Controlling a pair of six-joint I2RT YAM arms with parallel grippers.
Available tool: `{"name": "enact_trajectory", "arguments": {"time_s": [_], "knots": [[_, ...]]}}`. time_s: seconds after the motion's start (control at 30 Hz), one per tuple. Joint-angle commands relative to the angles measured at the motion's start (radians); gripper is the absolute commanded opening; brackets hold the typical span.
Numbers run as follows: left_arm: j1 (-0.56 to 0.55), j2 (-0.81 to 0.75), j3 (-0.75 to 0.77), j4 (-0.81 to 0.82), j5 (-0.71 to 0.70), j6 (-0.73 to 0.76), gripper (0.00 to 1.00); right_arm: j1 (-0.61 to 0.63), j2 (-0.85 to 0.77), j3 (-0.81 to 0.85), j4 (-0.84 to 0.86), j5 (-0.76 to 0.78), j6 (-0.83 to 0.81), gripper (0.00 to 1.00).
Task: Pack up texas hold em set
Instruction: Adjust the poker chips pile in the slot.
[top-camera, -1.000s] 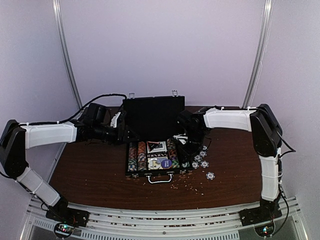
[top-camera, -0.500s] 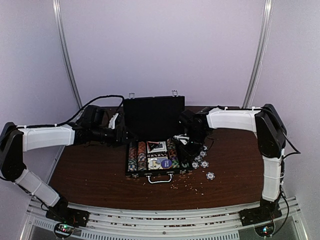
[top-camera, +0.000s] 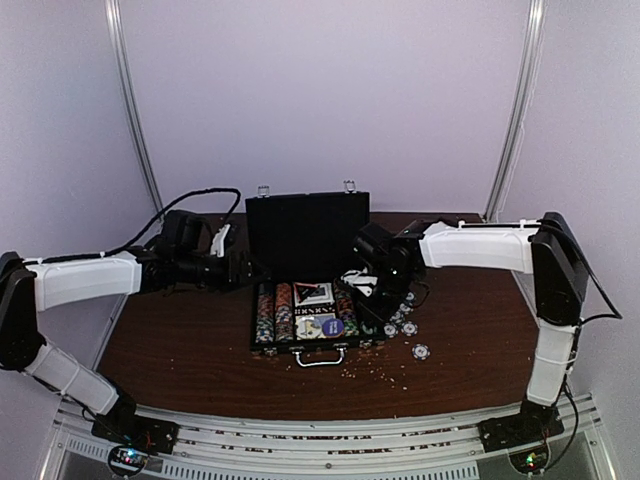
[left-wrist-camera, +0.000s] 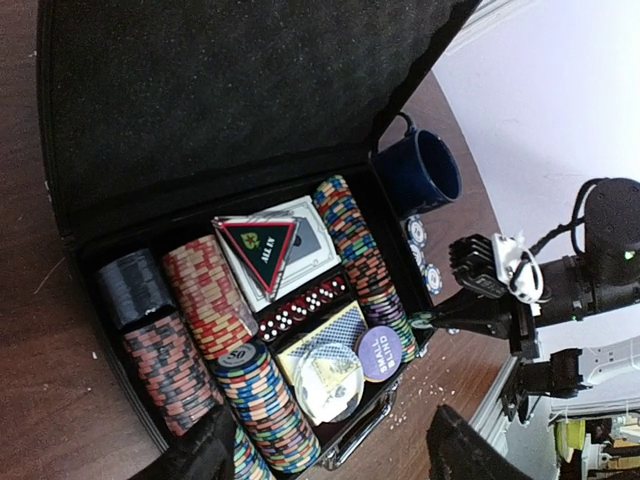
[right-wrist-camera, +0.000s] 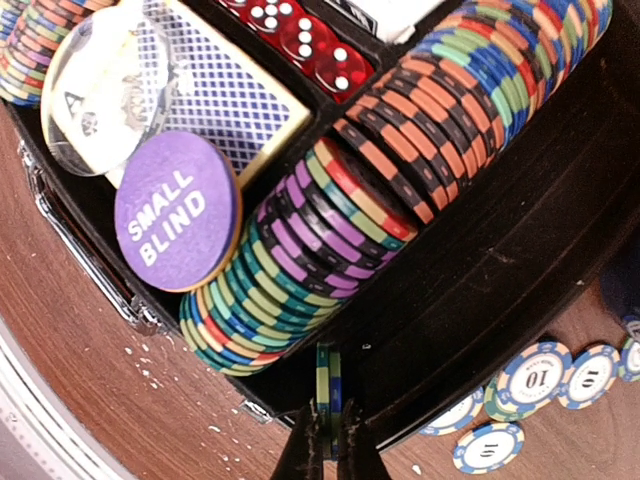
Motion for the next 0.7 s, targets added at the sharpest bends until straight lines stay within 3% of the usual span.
{"name": "enact_trajectory", "arguments": {"time_s": [0.0, 0.37, 0.67], "knots": [[-0.003, -0.040, -0.013, -0.039, -0.081, 0.008, 0.68, 0.032, -0.082, -0.037, 0.047, 0.048, -0.046, 0.01], [0.036, -0.069, -0.050, -0.112, -0.178, -0.055, 0.69, 0.109, -0.092, -0.068, 0.003, 0.215, -0.181, 0.00], [0.071, 0.007, -0.076, -0.057, -0.106, -0.073, 0.75, 0.116, -0.088, -0.056, 0.017, 0.267, -0.162, 0.00]]}}
